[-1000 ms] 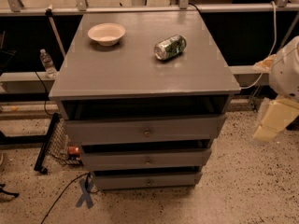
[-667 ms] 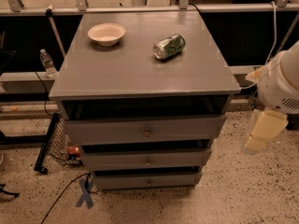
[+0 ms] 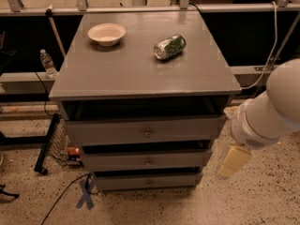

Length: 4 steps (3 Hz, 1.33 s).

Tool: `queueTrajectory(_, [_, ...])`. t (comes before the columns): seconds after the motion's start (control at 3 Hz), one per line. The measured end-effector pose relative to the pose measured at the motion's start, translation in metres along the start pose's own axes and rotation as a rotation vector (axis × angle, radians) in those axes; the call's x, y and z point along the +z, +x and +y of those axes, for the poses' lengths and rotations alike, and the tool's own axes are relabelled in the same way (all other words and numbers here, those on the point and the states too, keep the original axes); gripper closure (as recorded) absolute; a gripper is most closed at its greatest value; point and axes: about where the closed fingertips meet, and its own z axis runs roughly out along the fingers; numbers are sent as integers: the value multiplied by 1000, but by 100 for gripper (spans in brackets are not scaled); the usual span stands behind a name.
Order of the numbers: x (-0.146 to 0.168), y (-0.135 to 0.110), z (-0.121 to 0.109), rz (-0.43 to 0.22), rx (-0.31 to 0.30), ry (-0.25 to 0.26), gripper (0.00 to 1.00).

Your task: Open middle drawer

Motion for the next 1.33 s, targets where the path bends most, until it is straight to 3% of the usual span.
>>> queueTrajectory(0.33, [43, -4, 0, -76, 27, 14, 0])
queueTrajectory(0.67, [43, -4, 1, -74, 26, 12, 0])
queueTrajectory(1.0, [74, 2, 12, -52, 15, -15, 0])
queueTrajectory(1.33, [125, 8, 28, -36, 5, -68, 0])
